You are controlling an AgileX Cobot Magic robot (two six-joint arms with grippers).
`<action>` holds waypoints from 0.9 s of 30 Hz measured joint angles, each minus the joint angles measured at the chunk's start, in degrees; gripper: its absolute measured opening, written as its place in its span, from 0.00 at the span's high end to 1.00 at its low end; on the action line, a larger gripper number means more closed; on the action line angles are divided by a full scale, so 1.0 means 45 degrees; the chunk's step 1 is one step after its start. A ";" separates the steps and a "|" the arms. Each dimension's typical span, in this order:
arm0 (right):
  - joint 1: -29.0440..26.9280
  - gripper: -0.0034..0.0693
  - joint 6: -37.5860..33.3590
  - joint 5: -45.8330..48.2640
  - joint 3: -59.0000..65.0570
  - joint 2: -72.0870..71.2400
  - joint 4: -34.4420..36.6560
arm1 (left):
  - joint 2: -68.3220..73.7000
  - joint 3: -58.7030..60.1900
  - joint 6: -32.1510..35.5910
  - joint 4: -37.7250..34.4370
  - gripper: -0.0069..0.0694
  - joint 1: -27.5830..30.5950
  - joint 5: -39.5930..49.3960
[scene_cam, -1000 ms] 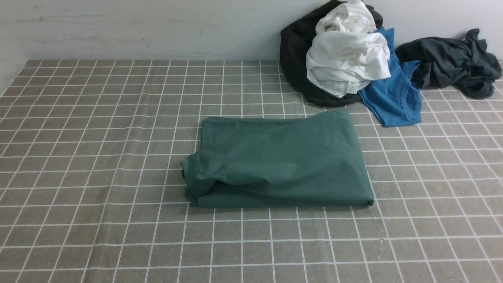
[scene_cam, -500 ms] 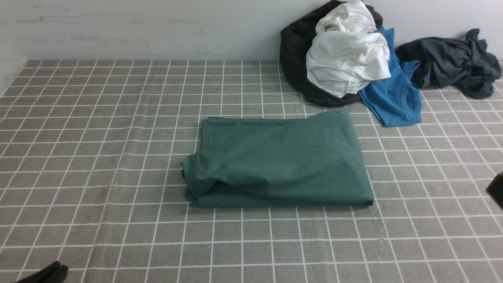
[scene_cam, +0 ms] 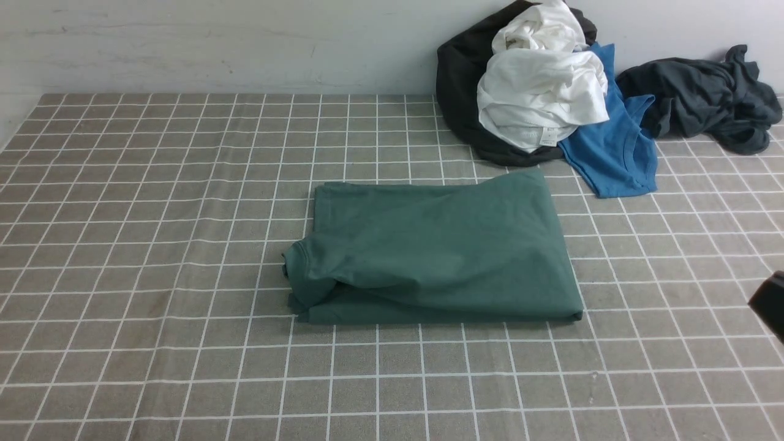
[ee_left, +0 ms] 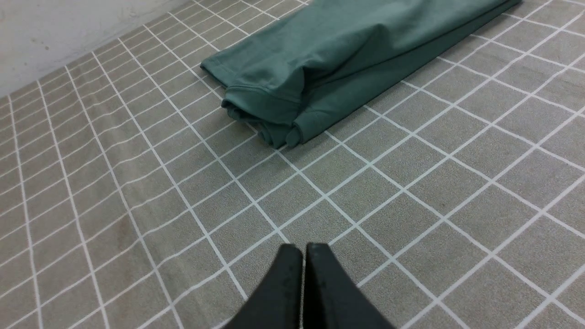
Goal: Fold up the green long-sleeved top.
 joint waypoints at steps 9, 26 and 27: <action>-0.0098 0.97 0.0000 0.0392 0.0641 -0.0342 -0.0111 | 0.0000 0.0000 0.0013 0.0000 0.92 0.0000 0.0000; -0.6105 0.97 -1.1277 -0.3922 0.4437 -0.4639 1.2763 | 0.0000 0.0000 0.0025 0.0016 0.92 0.0000 0.0000; -0.6211 0.97 -1.2217 -0.3533 0.4437 -0.4771 1.3779 | 0.0000 0.0000 0.0025 0.0016 0.92 0.0000 0.0000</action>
